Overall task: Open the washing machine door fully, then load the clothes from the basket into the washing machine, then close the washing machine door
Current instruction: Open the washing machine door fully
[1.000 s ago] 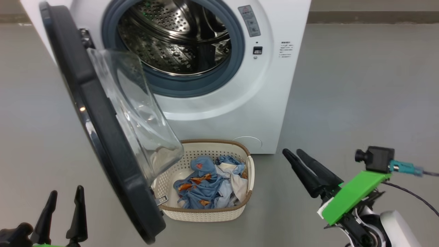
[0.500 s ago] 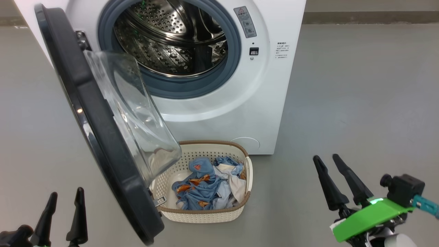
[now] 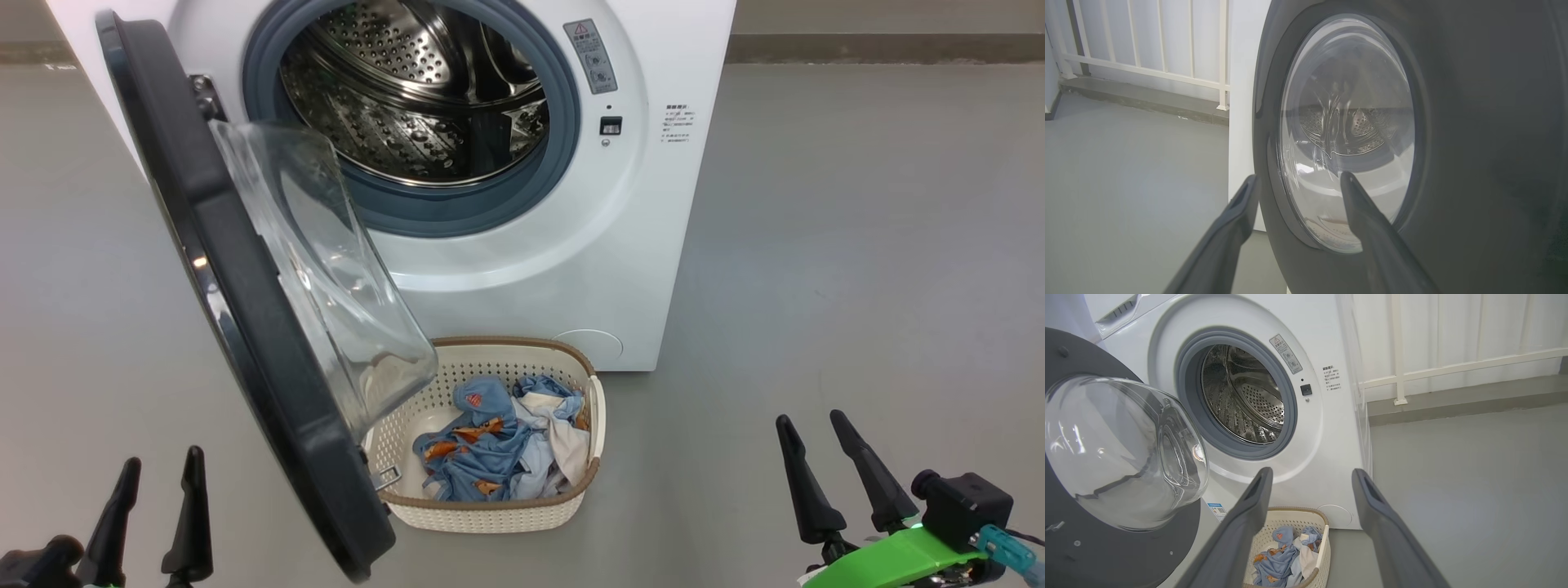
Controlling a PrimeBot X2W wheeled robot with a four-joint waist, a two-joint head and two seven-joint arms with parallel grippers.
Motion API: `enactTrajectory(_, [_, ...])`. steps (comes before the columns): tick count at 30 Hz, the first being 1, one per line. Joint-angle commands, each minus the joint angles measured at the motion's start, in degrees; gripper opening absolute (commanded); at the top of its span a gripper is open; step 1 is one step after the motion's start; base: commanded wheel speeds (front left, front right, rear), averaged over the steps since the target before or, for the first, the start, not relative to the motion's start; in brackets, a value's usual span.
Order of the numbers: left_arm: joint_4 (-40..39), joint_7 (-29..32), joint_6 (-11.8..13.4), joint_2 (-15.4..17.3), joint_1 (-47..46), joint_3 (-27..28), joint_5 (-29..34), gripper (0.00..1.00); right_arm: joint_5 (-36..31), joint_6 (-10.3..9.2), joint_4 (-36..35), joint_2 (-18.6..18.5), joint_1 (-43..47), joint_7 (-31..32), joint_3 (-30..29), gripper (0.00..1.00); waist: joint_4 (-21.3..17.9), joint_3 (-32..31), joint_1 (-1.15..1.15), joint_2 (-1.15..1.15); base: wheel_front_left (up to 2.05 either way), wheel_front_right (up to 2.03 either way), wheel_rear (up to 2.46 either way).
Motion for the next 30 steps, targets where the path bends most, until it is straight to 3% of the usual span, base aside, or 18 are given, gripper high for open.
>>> enactTrajectory(1, [-1.63, -0.37, -0.09, 1.19, -1.62, 2.19, 0.35, 1.00, -1.04, 0.09, -1.16, -0.27, -0.69, -0.81, 1.03, 1.00, -0.05, 0.00, 0.00, 0.00, 0.00, 0.00, 0.00])
enactTrajectory(10, [-1.72, -0.37, -0.09, 1.03, -1.53, 2.49, 0.50, 1.00, -9.10, 0.09, -0.84, 1.74, -0.33, -1.79, -0.69, 1.00, -0.52, -0.10, 0.00, 0.00, 0.00, 0.00, 0.00])
enactTrajectory(30, [-1.68, -0.37, -0.09, 1.35, -1.82, 2.05, 0.57, 1.00, -11.68, 0.09, -0.53, 4.06, -0.65, -1.83, -2.29, 1.00, -0.74, 0.28, 0.00, 0.00, 0.00, 0.00, 0.00])
